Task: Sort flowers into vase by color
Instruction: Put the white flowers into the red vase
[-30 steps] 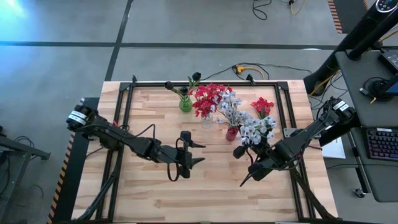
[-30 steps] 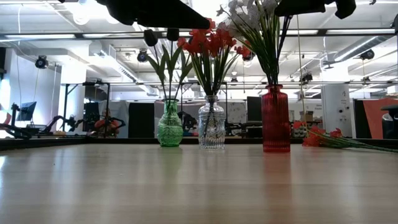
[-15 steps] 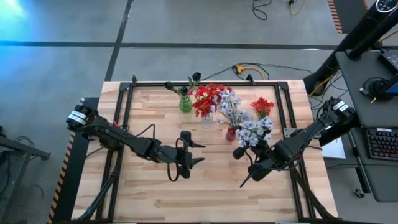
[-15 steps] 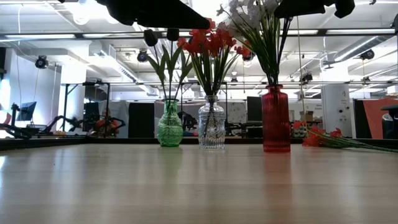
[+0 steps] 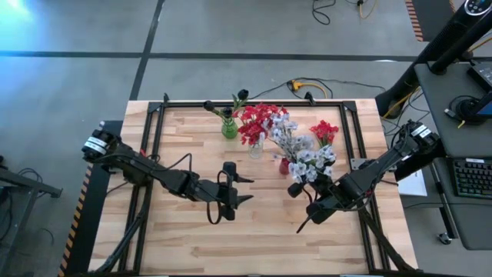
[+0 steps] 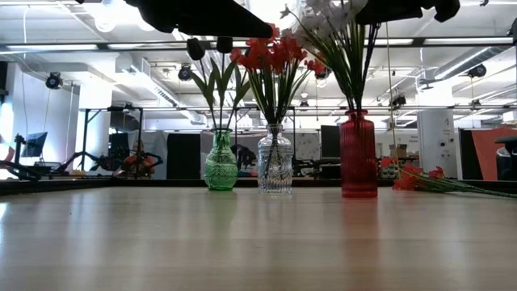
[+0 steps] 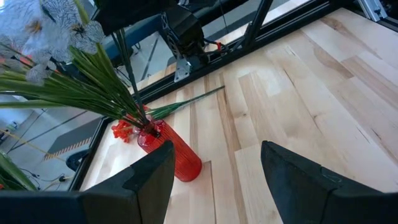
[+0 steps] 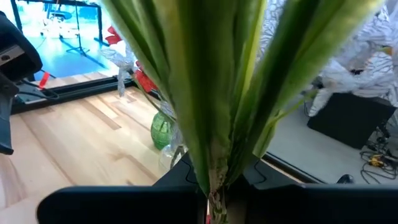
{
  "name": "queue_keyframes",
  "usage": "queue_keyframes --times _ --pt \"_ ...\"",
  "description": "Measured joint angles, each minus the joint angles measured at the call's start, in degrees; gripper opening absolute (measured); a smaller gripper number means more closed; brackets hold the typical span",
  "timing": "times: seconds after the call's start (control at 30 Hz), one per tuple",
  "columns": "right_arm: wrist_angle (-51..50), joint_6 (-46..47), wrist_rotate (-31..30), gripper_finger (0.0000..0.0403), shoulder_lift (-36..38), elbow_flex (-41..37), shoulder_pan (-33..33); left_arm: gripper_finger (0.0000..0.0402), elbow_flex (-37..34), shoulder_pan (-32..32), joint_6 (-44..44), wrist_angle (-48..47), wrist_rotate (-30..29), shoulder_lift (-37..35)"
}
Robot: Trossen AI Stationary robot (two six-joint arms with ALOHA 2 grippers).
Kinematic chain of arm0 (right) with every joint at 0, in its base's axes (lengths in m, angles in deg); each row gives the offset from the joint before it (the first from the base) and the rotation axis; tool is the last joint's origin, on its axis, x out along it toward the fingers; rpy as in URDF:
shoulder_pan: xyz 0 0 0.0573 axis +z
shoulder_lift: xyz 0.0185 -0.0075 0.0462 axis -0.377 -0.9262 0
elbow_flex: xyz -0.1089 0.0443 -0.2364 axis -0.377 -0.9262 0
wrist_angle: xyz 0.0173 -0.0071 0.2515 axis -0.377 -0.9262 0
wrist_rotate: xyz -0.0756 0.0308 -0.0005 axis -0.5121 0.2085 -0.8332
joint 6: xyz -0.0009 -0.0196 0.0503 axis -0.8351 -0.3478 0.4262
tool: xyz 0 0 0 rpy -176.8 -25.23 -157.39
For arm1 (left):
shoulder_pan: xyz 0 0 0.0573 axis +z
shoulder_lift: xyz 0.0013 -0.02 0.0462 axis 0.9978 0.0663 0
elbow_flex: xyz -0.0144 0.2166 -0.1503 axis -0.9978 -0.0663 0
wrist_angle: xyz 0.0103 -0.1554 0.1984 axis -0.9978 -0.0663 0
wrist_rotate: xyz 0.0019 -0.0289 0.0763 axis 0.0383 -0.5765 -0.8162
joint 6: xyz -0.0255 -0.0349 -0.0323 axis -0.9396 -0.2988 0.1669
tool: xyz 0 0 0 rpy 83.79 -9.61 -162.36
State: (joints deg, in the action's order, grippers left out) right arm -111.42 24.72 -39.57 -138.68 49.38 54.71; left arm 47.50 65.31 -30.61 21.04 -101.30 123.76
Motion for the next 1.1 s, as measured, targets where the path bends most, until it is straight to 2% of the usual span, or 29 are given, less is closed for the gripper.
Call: queue_keyframes --times 0.13,0.43,0.87,1.1 --pt "0.0 -0.9 0.5 0.0018 0.0 0.0 -0.4 0.022 0.0 0.0 0.0 0.0 0.0 0.0" --pt "0.0 -2.0 5.6 0.0018 0.3 0.0 -1.9 0.022 0.0 0.0 0.0 0.0 0.0 0.0" --pt "0.0 -1.3 6.2 0.0018 0.3 0.0 -2.6 0.022 0.0 0.0 0.0 0.0 0.0 0.0" --pt "0.0 -1.2 8.5 0.0018 0.2 0.0 -4.2 0.022 0.0 0.0 0.0 0.0 0.0 0.0"
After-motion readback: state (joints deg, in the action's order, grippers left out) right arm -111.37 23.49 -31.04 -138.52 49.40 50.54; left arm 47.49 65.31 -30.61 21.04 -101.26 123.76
